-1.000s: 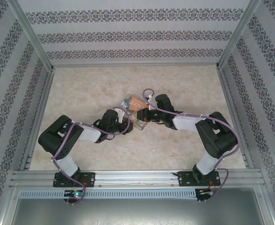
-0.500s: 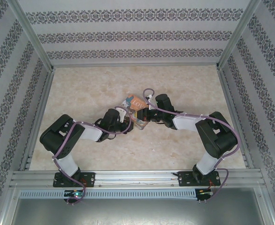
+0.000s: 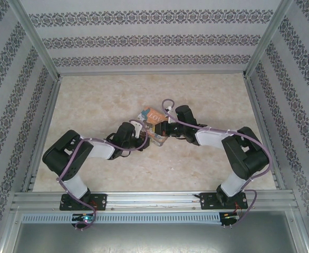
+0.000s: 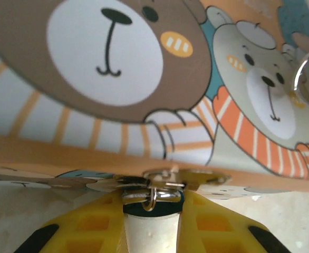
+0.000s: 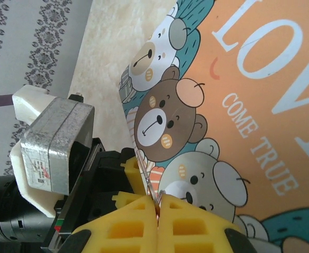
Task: Unlock a padlock with a key
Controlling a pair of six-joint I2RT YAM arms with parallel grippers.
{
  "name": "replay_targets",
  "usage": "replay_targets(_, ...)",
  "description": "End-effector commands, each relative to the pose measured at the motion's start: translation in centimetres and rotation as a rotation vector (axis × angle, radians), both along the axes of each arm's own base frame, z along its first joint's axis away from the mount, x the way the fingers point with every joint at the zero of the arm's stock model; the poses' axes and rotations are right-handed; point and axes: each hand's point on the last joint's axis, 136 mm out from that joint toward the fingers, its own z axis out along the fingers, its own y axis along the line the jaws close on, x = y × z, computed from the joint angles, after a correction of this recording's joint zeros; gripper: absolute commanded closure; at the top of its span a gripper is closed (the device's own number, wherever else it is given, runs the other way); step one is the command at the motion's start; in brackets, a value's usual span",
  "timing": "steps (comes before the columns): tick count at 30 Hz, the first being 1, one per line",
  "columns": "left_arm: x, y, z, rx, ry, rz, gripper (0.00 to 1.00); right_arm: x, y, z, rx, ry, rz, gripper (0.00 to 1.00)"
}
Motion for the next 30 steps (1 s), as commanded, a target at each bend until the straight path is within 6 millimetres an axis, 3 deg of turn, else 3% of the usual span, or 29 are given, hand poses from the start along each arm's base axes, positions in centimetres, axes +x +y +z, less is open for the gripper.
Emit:
replay_targets(1, -0.5, -0.7, 2.6, -0.054, -0.009, -0.010, 0.78, 0.0, -1.1, 2.3, 0.013, -0.065, -0.020, 1.00)
replay_targets(6, -1.4, -0.8, 4.2, -0.085, 0.036, -0.018, 0.78, -0.8, -2.9, 3.7, -0.014, -0.158, -0.039, 1.00)
replay_targets(15, -2.2, -0.9, 6.8, -0.145, 0.109, 0.010, 0.78, -3.8, -5.3, 3.8, -0.078, -0.272, -0.032, 1.00)
replay_targets(22, -2.3, -1.3, 7.8, -0.193, 0.209, 0.056, 0.82, -7.0, -5.3, 4.1, -0.172, -0.468, 0.034, 1.00)
replay_targets(30, -1.9, -2.3, 8.6, -0.257, 0.304, 0.089, 0.82, -8.8, -5.9, 3.2, -0.268, -0.615, 0.044, 1.00)
